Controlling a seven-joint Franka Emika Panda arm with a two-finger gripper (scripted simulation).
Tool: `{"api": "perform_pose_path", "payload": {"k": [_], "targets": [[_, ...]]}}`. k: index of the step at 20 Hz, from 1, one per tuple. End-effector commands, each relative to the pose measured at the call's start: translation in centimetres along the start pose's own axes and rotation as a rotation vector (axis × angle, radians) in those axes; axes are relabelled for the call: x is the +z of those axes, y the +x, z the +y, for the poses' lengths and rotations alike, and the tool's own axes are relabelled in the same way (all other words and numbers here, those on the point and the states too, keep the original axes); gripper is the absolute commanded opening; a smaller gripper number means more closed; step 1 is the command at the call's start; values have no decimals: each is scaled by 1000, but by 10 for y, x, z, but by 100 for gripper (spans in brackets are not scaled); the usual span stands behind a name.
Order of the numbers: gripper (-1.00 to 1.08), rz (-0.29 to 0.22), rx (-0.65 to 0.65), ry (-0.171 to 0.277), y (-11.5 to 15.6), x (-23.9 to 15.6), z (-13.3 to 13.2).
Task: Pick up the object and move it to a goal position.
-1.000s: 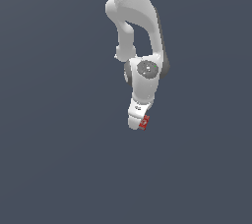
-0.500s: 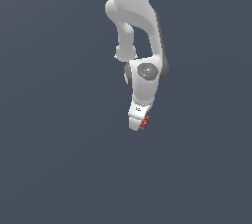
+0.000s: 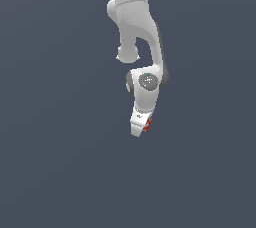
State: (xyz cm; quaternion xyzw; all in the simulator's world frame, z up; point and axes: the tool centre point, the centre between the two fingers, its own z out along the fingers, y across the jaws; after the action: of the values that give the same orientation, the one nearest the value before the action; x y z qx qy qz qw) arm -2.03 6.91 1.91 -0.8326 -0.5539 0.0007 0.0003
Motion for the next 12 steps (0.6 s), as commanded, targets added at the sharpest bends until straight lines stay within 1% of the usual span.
{"api": "perform_pose_path", "payload": {"k": [1, 2, 3, 12], "targets": [[100, 1, 0, -1, 0, 4, 1], [100, 1, 0, -1, 0, 4, 1], [-100, 1, 0, -1, 0, 4, 1], [-100, 1, 0, -1, 0, 4, 1]]}}
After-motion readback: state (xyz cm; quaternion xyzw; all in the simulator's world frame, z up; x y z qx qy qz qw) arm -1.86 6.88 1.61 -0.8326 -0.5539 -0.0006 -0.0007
